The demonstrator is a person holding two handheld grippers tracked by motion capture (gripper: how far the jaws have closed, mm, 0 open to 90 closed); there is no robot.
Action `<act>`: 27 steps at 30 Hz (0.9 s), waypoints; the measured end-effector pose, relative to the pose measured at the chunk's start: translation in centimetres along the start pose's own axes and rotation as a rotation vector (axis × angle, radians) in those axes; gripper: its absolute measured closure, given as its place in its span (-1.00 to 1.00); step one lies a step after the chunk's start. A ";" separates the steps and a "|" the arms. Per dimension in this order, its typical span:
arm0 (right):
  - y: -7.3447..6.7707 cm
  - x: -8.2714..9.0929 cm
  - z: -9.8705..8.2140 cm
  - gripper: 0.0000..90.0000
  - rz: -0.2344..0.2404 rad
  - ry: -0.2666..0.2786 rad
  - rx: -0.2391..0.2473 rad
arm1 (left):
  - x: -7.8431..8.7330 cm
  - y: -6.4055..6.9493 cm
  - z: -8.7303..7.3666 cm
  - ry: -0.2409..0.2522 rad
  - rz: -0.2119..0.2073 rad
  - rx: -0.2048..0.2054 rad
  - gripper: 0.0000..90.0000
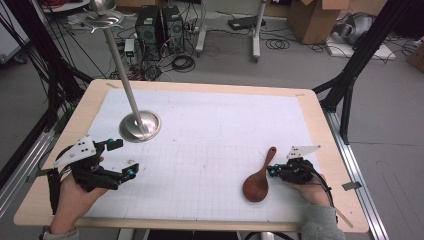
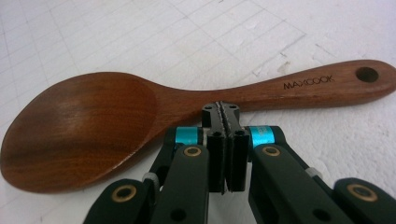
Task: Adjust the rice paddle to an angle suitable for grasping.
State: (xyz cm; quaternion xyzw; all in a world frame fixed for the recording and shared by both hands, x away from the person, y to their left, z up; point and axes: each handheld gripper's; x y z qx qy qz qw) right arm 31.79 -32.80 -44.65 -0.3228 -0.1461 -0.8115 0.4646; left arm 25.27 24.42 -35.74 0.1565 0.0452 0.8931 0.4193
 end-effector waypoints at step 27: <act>0.3 -2.2 1.8 0.98 0.029 0.003 0.010 | 1.6 0.0 -0.7 -0.007 0.032 0.006 -0.96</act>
Point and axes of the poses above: each handheld gripper's, and its own axes: x roughly backward along the jaws, z roughly out of its top, y roughly to its right, and after that the axes turned 7 degrees about x, right-handed
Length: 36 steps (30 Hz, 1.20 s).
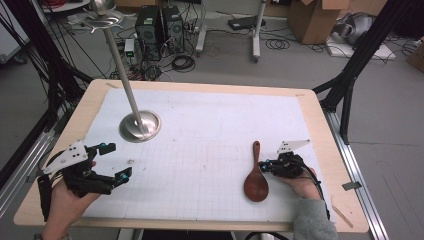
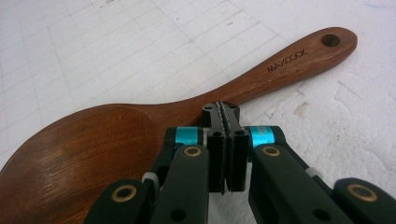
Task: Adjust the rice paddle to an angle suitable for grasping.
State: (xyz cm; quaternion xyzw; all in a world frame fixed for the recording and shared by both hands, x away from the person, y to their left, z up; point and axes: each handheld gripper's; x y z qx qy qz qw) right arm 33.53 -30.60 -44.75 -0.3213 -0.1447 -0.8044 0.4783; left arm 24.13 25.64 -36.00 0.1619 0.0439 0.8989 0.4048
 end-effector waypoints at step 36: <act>-0.7 -2.9 3.1 0.98 0.009 -0.037 0.046 | 1.8 -0.4 -1.0 -0.011 0.043 0.018 -0.96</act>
Point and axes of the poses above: each handheld gripper's, and its own axes: x roughly backward along the jaws, z roughly out of its top, y roughly to its right, and after that the axes turned 7 degrees about x, right-handed
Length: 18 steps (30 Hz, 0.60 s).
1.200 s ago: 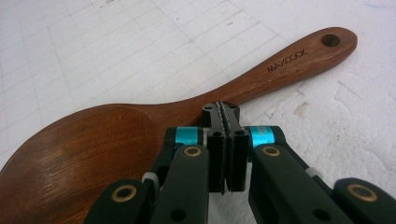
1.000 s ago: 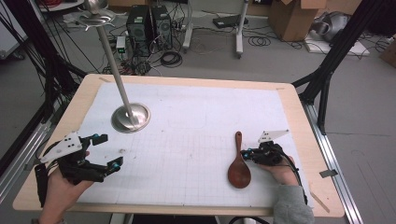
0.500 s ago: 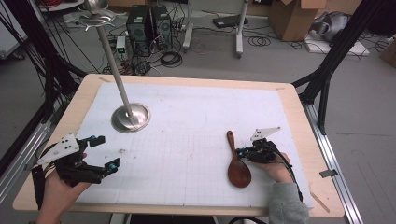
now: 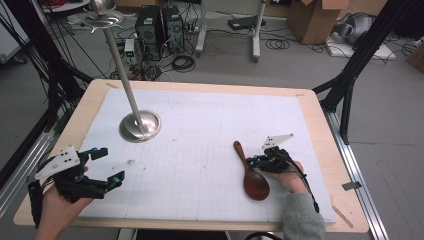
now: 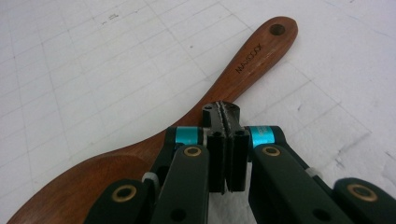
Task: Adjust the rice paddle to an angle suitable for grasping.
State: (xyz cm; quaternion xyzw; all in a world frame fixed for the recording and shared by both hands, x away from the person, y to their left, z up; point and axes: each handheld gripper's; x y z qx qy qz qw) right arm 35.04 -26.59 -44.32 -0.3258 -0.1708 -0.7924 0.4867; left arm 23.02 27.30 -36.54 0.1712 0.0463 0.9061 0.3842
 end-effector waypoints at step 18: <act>-1.1 -2.0 2.2 0.98 0.026 -0.029 0.053 | 1.0 0.0 -0.3 -0.001 0.022 -0.001 -0.96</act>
Point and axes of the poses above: each handheld gripper's, and its own axes: x roughly backward along the jaws, z roughly out of its top, y roughly to its right, and after that the axes turned 7 degrees about x, right-handed
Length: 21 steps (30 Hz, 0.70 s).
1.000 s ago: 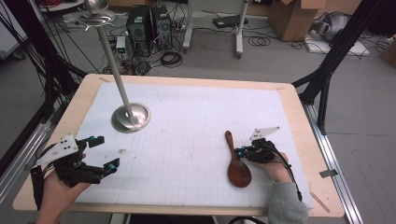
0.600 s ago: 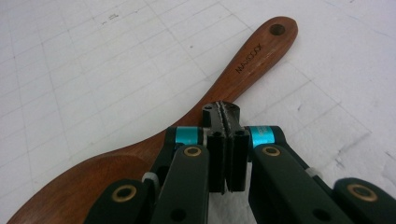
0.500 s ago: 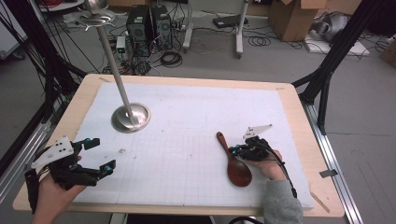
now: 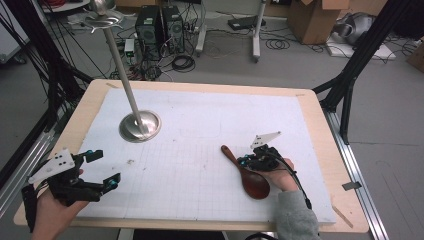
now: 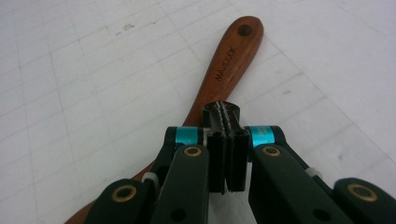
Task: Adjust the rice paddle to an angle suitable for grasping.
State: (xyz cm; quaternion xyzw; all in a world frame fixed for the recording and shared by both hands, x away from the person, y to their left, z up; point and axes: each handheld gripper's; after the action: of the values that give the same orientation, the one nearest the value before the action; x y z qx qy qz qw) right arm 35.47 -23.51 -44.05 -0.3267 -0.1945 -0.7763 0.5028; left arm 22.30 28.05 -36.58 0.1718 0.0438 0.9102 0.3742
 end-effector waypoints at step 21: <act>-0.8 -1.5 1.7 0.98 0.012 -0.020 0.025 | 0.1 0.1 -0.6 -0.020 0.014 0.003 -0.96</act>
State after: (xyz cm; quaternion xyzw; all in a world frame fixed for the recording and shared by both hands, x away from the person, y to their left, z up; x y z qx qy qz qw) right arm 35.72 -21.09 -43.85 -0.3292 -0.2073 -0.7676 0.5094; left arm 21.95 28.08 -37.10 0.1816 0.0404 0.9110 0.3681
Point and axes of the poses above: each handheld gripper's, and its own axes: x roughly backward along the jaws, z roughly out of its top, y roughly to its right, and after that the axes turned 7 degrees about x, right-handed
